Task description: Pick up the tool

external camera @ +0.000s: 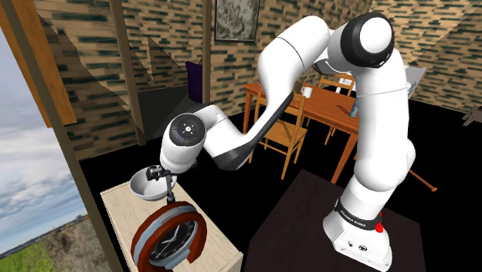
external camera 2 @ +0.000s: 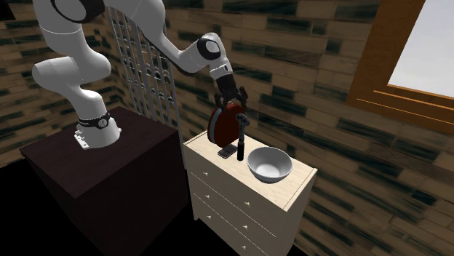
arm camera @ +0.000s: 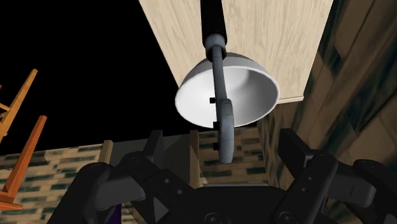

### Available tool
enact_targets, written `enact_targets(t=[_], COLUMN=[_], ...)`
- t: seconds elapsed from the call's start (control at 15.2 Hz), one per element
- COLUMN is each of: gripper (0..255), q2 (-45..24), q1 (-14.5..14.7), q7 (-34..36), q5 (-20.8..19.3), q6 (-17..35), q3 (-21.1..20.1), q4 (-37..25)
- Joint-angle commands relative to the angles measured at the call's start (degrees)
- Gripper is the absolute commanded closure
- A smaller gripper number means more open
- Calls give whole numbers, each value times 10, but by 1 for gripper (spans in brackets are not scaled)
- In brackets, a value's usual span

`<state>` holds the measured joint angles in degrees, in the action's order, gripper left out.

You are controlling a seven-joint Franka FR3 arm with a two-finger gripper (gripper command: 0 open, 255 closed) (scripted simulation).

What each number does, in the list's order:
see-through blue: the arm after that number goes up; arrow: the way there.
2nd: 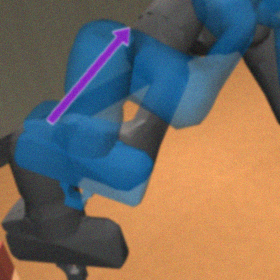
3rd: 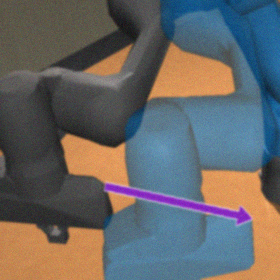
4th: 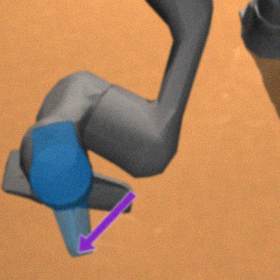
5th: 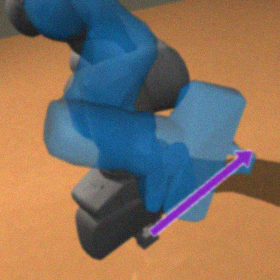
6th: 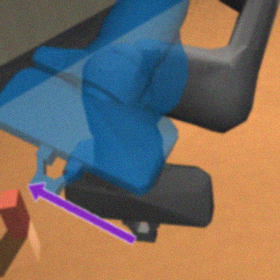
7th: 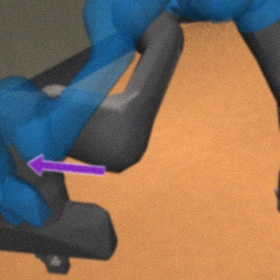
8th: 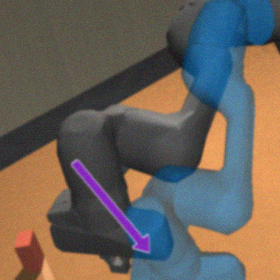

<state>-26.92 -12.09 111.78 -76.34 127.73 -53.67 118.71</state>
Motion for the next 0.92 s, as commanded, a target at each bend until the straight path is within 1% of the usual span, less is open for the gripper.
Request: enact_targets(t=[0.0,0.26,0.4,0.46,0.86], gripper=[0,0,0,255,255], q2=[-19,-44,-47,-46,-45], q1=[15,30,32,31,30], q7=[16,40,43,43,44], q5=[-22,-51,-55,-55,-55], q6=[-5,-4,-4,-3,-3], q3=[14,31,34,33,33], q4=[-8,-11,-11,-9,-8])
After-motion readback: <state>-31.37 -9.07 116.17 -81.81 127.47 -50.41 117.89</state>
